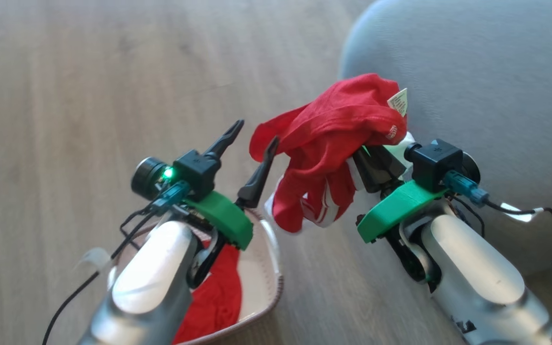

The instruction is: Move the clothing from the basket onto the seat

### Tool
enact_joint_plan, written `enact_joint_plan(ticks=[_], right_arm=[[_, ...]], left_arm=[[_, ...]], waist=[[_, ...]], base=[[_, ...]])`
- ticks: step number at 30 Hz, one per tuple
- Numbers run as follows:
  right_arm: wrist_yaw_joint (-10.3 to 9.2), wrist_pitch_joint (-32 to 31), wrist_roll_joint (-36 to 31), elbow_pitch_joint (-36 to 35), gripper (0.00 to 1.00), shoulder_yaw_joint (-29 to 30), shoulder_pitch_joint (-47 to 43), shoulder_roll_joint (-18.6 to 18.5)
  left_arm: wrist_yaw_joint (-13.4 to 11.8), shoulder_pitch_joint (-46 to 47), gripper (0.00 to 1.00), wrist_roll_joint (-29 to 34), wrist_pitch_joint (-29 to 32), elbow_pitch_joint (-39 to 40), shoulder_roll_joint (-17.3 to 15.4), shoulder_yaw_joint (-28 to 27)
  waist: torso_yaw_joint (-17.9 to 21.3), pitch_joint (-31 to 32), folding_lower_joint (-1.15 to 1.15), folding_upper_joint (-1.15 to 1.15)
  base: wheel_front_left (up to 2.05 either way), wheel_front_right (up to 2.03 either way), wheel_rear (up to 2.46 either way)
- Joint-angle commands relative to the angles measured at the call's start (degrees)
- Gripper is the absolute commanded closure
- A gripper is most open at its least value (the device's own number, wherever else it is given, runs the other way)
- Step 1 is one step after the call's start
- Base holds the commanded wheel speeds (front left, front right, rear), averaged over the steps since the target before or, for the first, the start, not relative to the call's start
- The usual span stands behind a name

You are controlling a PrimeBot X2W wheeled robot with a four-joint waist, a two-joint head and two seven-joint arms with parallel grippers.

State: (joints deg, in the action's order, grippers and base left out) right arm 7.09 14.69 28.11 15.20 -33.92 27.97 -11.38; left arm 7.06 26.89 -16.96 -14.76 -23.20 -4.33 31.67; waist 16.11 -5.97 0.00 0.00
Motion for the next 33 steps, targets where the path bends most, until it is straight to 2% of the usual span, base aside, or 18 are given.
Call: enact_joint_plan(ticks=[1, 7, 9, 18, 24, 33], right_arm=[[0.4, 0.3, -0.4, -2.4, 1.0, 0.2, 0.1, 0.2], [0.4, 0.3, -0.8, -5.2, 1.0, 1.2, -0.9, 0.4], [0.4, 0.3, -1.1, -6.2, 1.0, 2.8, -1.8, -0.1], [0.4, 0.3, -4.7, -13.3, 1.0, 12.6, -8.0, 0.0], [0.4, 0.3, -7.0, -15.1, 1.0, 15.5, -10.6, 0.3], [0.4, 0.3, -9.7, -10.4, 1.0, 24.1, -0.5, -2.8]], left_arm=[[0.0, 1.4, 0.0, 0.5, -0.2, 1.7, -0.9, -2.5], [0.2, -1.0, 0.0, 1.5, -0.2, 2.4, -1.1, -6.0], [0.3, -0.9, 0.0, 2.0, -0.2, 2.5, -0.7, -6.0], [0.4, 3.0, 0.0, 1.1, -0.2, 0.3, 0.0, -1.4], [0.4, 2.9, 0.0, 0.1, -0.2, 0.4, -1.1, -0.3], [0.4, 2.5, 0.0, 0.1, -0.2, 3.1, -3.5, 2.0]], waist=[[5.2, 0.5, 0.0, 0.0], [13.4, 1.0, 0.0, 0.0], [14.4, 0.4, 0.0, 0.0], [15.9, -1.7, 0.0, 0.0], [16.0, -2.4, 0.0, 0.0], [15.9, -8.5, 0.0, 0.0]], base=[[0.0, 0.0, 0.0], [0.0, 0.0, 0.0], [0.0, 0.0, 0.0], [0.0, 0.0, 0.0], [0.0, 0.0, 0.0], [0.0, 0.0, 0.0]])
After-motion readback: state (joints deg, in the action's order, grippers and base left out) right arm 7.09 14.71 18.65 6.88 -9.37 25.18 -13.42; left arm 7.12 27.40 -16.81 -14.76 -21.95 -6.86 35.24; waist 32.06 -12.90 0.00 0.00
